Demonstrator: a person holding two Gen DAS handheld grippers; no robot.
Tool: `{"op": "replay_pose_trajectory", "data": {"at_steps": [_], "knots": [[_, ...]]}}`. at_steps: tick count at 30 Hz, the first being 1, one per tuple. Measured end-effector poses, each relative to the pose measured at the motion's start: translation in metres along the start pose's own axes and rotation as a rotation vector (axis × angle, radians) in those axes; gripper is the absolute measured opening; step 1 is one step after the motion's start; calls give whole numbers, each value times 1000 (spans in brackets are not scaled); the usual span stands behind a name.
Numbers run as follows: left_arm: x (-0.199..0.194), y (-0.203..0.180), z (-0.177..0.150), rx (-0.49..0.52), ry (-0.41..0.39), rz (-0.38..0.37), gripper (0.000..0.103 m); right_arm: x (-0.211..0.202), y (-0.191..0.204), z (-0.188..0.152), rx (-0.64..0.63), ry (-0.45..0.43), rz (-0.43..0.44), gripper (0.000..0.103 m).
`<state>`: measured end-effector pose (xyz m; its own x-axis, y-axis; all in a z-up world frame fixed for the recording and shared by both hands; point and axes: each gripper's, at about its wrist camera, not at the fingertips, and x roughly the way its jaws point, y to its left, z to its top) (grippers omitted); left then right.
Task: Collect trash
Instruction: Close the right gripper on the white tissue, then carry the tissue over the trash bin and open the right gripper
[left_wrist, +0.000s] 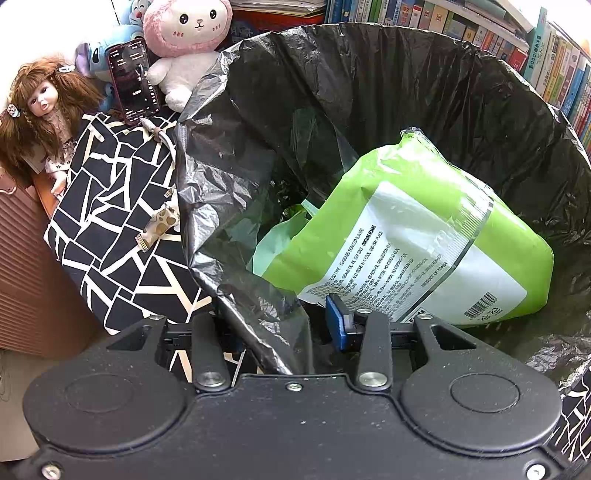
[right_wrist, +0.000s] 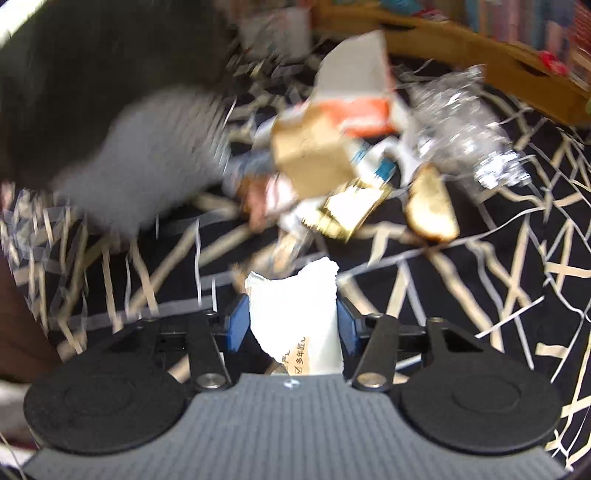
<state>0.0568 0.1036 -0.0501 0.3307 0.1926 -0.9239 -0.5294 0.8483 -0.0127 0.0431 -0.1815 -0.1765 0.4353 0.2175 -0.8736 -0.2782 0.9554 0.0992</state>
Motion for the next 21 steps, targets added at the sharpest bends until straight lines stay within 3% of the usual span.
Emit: {"op": "replay_pose_trajectory", "data": {"at_steps": [5, 10, 15, 21], "knots": [[0, 0, 1, -1, 0, -1, 39, -38, -24, 40, 132, -125, 43, 55], [0, 0, 0, 0, 0, 0, 39, -84, -23, 83, 154, -280, 117, 55], [0, 0, 1, -3, 0, -1, 39, -124, 2, 121, 100, -408, 234, 56], [2, 0, 2, -8, -1, -4, 39, -137, 61, 157, -27, -444, 379, 57]]}}
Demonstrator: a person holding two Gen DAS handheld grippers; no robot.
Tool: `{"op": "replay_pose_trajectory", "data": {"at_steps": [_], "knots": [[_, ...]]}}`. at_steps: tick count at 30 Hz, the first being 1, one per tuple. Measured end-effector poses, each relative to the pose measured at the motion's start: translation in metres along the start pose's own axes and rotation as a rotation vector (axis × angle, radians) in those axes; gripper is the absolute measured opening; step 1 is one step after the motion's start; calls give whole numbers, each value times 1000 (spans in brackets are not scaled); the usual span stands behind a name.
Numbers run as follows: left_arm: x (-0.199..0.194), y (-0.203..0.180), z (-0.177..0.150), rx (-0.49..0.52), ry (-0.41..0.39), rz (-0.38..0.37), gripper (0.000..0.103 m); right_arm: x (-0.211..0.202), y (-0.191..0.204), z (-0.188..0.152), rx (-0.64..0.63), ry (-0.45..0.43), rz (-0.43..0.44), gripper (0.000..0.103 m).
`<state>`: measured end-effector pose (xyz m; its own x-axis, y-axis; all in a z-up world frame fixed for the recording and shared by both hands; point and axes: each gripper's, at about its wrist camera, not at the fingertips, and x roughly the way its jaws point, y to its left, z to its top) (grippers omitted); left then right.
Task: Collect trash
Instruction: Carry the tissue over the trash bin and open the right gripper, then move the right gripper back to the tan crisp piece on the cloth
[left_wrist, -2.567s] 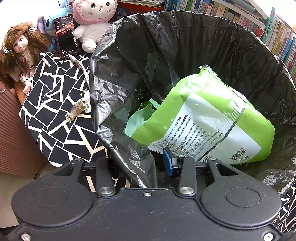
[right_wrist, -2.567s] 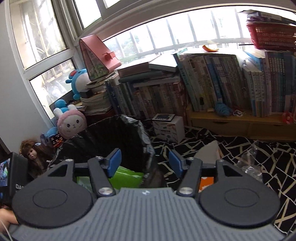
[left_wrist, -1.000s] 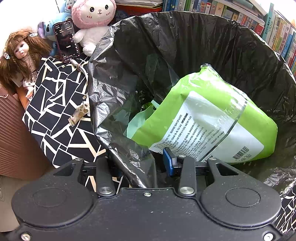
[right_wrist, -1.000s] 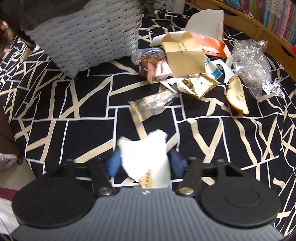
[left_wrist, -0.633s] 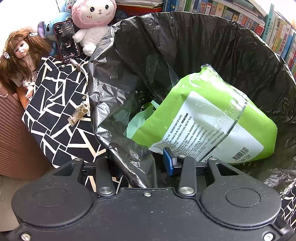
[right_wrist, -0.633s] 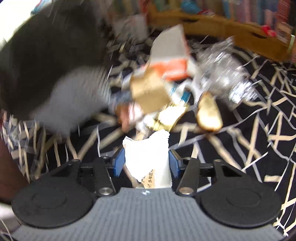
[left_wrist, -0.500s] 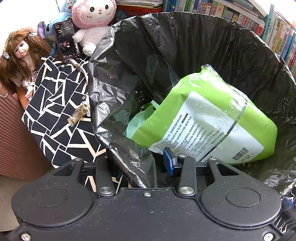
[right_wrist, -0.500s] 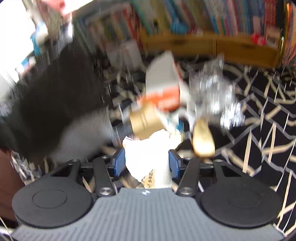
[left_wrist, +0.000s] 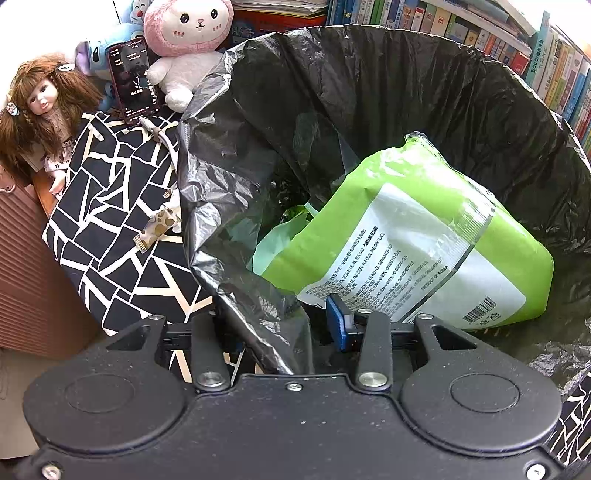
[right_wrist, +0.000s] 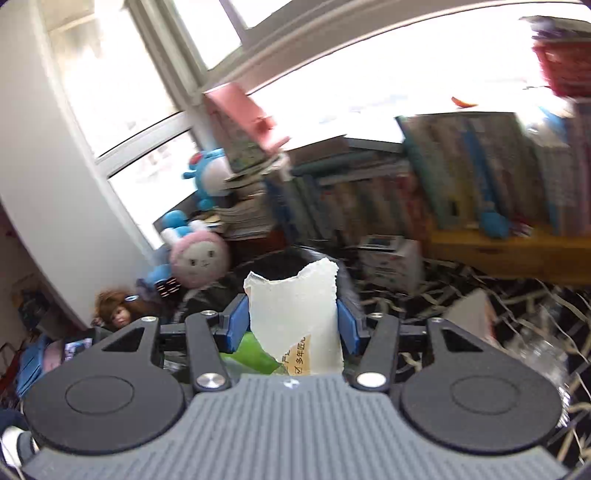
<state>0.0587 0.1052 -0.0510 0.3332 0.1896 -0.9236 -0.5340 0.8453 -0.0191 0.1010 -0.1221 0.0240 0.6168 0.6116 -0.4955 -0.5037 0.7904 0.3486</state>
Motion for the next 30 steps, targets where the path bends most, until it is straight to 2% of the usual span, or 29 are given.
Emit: {"op": "replay_pose_trajectory", "data": {"at_steps": [7, 11, 14, 21, 30], "knots": [[2, 3, 1, -4, -1, -4, 39, 53, 44, -2, -122, 80, 55, 60], [1, 3, 1, -4, -3, -5, 39, 65, 52, -4, -158, 104, 56, 75], [1, 3, 1, -4, -2, -5, 39, 66, 51, -3, -156, 100, 60, 83], [1, 3, 1, -4, -2, -5, 39, 59, 40, -3, -145, 84, 20, 84], [2, 4, 1, 0, -3, -6, 39, 38, 9, -11, -103, 57, -96, 86]]}}
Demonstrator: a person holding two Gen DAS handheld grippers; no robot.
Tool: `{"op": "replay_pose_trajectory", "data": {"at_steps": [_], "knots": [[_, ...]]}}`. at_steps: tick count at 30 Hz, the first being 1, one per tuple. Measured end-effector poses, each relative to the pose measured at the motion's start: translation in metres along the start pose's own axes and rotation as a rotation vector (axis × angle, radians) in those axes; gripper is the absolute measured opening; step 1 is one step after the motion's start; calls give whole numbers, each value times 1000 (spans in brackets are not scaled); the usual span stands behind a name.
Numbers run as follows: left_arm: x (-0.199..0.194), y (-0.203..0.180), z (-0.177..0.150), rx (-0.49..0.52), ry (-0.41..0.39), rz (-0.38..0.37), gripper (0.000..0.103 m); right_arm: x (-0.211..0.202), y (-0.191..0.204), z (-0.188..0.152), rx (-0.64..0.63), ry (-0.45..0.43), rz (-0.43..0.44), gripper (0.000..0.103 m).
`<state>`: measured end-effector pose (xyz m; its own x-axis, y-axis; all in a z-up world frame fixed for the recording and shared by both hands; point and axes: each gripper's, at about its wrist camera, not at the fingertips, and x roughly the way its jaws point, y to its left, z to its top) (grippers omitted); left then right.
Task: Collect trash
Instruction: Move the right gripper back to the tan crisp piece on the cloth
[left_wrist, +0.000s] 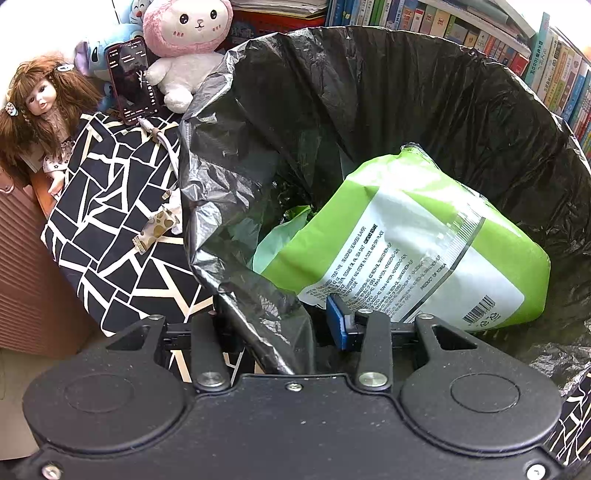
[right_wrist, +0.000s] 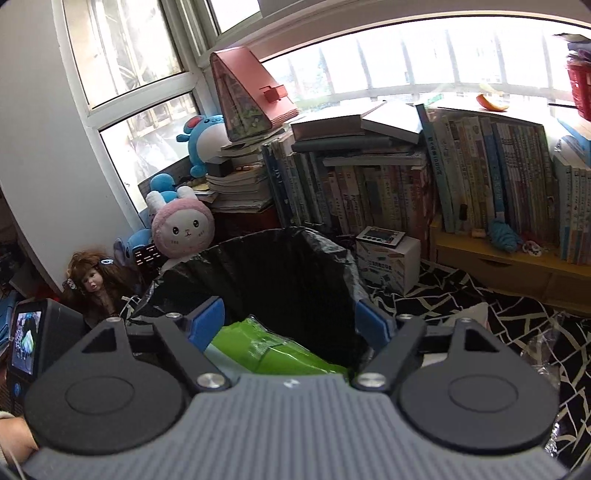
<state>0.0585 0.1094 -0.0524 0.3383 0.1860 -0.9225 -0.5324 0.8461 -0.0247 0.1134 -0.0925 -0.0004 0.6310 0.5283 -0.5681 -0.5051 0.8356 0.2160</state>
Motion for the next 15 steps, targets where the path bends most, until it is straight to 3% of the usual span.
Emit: {"op": "replay_pose_trajectory", "data": {"at_steps": [15], "knots": [[0, -1, 0, 7, -3, 3, 39, -20, -75, -47, 122, 61, -244, 92]]}}
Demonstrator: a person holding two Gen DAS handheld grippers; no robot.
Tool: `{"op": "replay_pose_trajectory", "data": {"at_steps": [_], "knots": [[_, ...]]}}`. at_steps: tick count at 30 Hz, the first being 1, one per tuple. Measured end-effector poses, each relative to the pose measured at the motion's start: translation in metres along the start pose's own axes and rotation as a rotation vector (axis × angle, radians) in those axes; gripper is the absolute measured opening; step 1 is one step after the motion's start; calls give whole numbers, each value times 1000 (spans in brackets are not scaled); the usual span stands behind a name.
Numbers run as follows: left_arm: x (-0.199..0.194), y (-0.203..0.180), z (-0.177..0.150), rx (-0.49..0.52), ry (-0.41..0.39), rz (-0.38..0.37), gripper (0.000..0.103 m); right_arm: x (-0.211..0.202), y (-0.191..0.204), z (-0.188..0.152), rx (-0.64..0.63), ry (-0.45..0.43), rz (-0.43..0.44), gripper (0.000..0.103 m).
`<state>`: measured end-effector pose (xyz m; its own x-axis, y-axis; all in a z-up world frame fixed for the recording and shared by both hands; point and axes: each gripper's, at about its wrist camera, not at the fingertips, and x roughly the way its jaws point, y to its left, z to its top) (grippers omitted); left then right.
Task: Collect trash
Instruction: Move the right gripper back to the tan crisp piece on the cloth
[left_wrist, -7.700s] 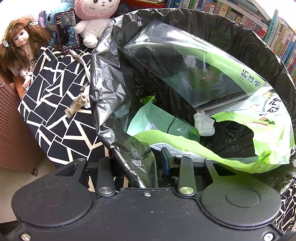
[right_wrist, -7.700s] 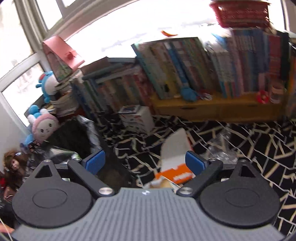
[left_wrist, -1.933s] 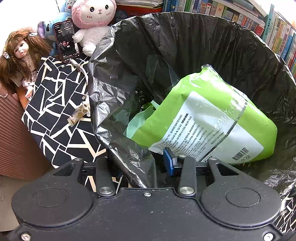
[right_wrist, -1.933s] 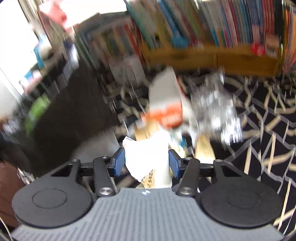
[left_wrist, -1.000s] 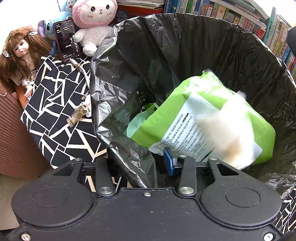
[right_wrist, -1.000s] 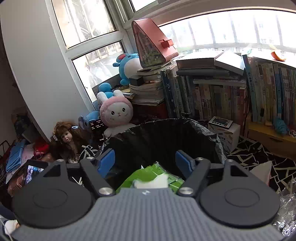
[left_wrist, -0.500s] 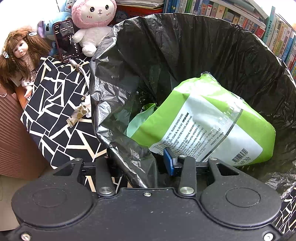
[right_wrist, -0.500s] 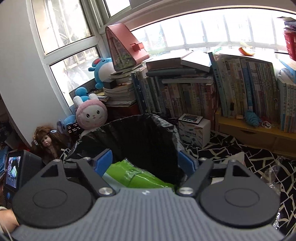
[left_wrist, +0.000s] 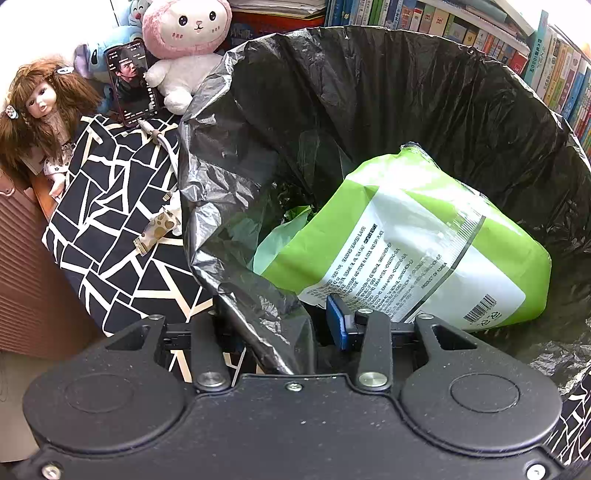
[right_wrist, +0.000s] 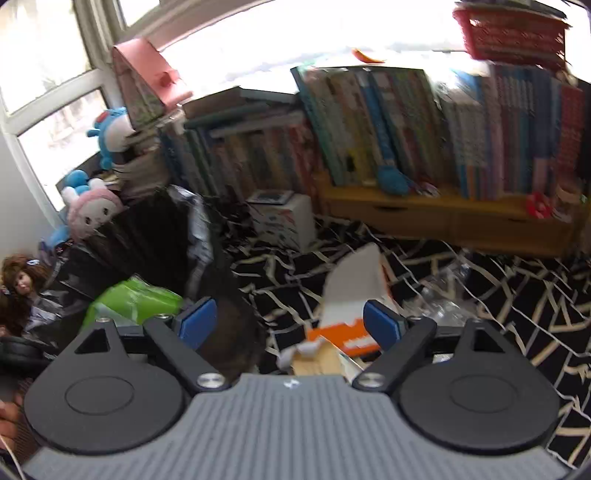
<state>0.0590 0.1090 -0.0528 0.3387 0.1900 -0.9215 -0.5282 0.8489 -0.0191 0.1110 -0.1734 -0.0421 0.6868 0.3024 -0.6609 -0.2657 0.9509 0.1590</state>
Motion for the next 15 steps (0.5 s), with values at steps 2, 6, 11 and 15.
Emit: {"op": "replay_pose_trajectory", "data": {"at_steps": [2, 6, 11, 15], "knots": [[-1, -1, 0, 3, -1, 2, 39, 3, -9, -8, 17, 22, -34, 92], [-2, -2, 0, 8, -3, 6, 39, 14, -27, -28, 51, 78, -104, 92], [-3, -3, -1, 13, -6, 9, 39, 35, -47, -58, 78, 176, -172, 92], [-3, -4, -2, 18, -7, 11, 39, 47, -56, -79, 79, 224, -217, 92]]}}
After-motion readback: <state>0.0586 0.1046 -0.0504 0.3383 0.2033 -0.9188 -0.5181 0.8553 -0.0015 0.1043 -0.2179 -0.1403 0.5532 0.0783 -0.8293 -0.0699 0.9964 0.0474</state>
